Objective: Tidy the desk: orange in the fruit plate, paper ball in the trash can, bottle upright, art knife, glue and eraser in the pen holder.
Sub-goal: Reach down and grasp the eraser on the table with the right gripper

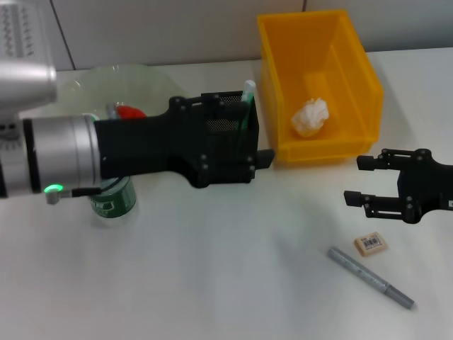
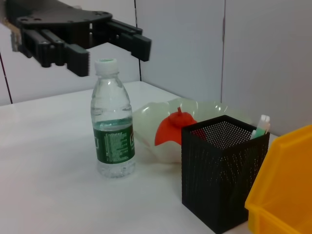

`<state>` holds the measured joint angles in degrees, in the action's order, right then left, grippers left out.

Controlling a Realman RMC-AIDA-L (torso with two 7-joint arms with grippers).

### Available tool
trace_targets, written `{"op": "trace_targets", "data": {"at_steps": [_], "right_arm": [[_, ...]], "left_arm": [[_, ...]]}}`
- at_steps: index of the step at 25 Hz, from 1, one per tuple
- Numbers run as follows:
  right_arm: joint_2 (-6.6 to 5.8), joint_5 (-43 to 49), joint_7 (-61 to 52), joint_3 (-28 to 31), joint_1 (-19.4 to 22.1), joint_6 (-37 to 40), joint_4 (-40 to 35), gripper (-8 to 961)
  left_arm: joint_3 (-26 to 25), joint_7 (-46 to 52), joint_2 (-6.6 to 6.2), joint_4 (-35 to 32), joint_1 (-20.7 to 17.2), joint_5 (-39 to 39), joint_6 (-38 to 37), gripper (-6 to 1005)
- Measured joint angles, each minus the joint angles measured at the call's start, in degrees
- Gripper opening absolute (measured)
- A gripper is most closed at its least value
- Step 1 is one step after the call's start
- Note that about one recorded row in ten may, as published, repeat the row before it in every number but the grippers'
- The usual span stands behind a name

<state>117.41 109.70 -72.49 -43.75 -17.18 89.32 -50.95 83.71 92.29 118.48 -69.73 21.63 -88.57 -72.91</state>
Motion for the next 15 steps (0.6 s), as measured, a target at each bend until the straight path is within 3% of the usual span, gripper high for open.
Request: {"op": "trace_targets", "data": {"at_steps": [15], "right_arm": [[1.11, 7.9, -19.0, -0.2, -0.6, 1.1, -12.4, 687]], "left_arm": [[-0.6, -8.7, 0.13, 7.5, -0.9, 3.0, -6.5, 785]]}}
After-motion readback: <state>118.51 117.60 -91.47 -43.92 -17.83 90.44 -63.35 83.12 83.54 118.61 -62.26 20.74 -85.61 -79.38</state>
